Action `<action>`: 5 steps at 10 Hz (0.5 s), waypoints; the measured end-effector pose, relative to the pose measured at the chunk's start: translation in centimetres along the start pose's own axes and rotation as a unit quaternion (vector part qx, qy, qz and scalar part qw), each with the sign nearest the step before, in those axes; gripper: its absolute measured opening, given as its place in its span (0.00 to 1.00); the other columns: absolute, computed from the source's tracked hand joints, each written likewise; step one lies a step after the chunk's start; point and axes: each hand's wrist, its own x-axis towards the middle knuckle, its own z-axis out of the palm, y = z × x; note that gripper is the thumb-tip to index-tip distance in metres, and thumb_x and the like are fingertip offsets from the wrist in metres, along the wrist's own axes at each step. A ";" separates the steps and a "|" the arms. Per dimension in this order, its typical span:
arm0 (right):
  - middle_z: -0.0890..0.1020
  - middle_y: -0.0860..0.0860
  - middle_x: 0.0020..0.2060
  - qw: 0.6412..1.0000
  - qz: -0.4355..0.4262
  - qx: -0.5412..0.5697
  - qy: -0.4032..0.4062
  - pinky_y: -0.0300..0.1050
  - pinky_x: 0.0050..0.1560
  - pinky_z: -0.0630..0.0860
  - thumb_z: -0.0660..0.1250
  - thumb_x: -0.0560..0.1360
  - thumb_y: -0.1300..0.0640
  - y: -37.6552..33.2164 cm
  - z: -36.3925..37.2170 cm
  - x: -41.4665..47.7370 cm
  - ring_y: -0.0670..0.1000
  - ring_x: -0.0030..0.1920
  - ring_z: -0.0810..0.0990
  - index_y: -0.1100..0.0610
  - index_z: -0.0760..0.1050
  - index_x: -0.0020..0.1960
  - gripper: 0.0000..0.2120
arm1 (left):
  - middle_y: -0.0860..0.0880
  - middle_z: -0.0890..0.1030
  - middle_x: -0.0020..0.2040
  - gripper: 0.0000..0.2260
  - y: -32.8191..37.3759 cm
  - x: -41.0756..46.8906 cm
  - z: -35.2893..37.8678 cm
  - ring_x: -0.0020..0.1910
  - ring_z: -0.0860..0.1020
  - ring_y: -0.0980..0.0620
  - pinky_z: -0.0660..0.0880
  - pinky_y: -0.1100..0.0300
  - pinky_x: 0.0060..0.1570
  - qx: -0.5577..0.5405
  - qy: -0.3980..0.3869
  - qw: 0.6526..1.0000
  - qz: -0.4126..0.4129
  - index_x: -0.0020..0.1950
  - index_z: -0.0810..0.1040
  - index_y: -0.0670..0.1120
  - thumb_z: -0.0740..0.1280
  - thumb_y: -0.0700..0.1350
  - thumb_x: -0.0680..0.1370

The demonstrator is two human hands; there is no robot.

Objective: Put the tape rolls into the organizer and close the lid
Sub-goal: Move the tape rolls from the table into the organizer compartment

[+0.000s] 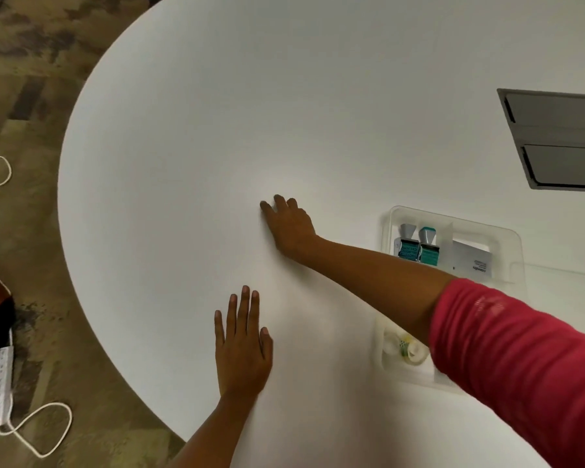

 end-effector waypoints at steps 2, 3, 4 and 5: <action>0.71 0.59 0.61 0.999 0.013 -0.001 0.032 0.45 0.45 0.74 0.64 0.73 0.70 -1.2 1.7 0.9 0.58 0.58 0.72 0.60 0.67 0.64 0.21 | 0.48 0.51 0.79 0.28 0.0 0.0 0.1 0.77 0.48 0.48 0.50 0.44 0.75 0.001 -0.005 1.000 -0.002 0.77 0.47 0.48 0.50 0.48 0.78; 0.71 0.59 0.62 0.999 0.007 0.025 0.044 0.45 0.43 0.73 0.64 0.73 0.69 -1.0 1.2 0.1 0.58 0.58 0.71 0.60 0.67 0.65 0.21 | 0.48 0.51 0.79 0.28 0.0 0.0 0.1 0.77 0.48 0.48 0.50 0.44 0.75 0.003 -0.006 1.000 -0.002 0.77 0.47 0.48 0.50 0.48 0.78; 0.70 0.58 0.63 0.994 0.002 0.090 0.063 0.44 0.43 0.73 0.62 0.75 0.66 -0.9 -0.1 -2.3 0.57 0.59 0.70 0.58 0.66 0.68 0.21 | 0.48 0.51 0.79 0.28 -0.1 0.0 0.1 0.77 0.48 0.48 0.50 0.44 0.75 0.001 -0.006 1.000 -0.003 0.77 0.47 0.48 0.50 0.48 0.78; 0.71 0.56 0.63 0.983 -0.015 0.156 0.096 0.44 0.45 0.76 0.64 0.75 0.62 -0.6 -1.6 -6.1 0.55 0.60 0.71 0.56 0.68 0.68 0.21 | 0.48 0.51 0.79 0.28 -0.2 0.1 0.2 0.77 0.48 0.48 0.51 0.43 0.75 -0.001 -0.005 1.000 -0.001 0.77 0.48 0.48 0.50 0.48 0.78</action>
